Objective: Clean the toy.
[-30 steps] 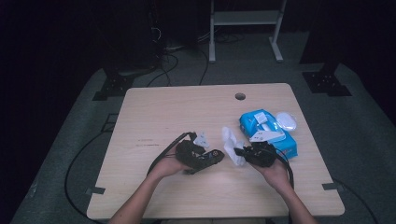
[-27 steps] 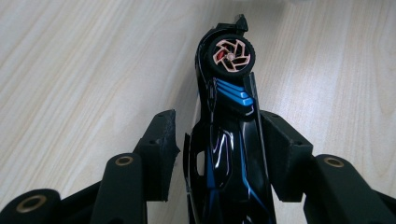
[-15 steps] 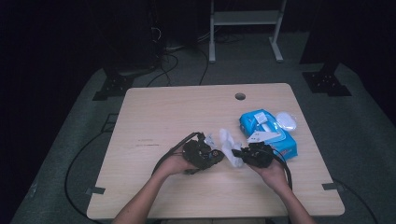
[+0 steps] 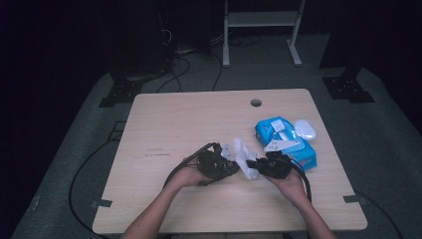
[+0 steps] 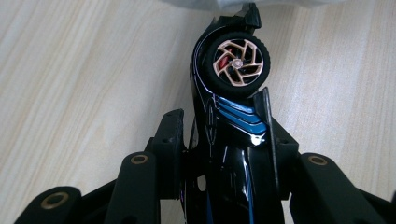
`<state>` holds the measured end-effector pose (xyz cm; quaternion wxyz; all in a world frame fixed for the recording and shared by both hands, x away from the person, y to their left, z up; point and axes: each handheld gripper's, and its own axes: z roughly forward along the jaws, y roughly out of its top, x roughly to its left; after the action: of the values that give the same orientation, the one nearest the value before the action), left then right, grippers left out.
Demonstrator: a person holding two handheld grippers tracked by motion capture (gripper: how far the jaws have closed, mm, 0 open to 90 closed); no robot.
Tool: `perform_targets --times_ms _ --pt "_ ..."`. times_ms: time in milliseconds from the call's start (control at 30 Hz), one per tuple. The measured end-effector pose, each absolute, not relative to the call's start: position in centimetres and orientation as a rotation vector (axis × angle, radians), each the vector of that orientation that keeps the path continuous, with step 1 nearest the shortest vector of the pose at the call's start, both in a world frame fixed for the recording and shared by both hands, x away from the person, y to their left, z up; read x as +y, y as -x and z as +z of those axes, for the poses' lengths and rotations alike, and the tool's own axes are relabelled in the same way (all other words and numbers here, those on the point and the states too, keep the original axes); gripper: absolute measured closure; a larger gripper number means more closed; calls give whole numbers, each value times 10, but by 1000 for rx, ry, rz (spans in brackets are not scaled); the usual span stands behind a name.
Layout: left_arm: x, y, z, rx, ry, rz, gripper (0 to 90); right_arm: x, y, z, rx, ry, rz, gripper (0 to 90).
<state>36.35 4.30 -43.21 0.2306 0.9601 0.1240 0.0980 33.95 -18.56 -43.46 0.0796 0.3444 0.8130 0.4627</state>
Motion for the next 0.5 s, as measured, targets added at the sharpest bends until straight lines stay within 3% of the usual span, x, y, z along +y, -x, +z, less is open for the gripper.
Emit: perform_targets --times_ms 500 --pt "43 -350 -412 269 -2502 290 577 -189 -337 -425 2391 -1024 1488 829"
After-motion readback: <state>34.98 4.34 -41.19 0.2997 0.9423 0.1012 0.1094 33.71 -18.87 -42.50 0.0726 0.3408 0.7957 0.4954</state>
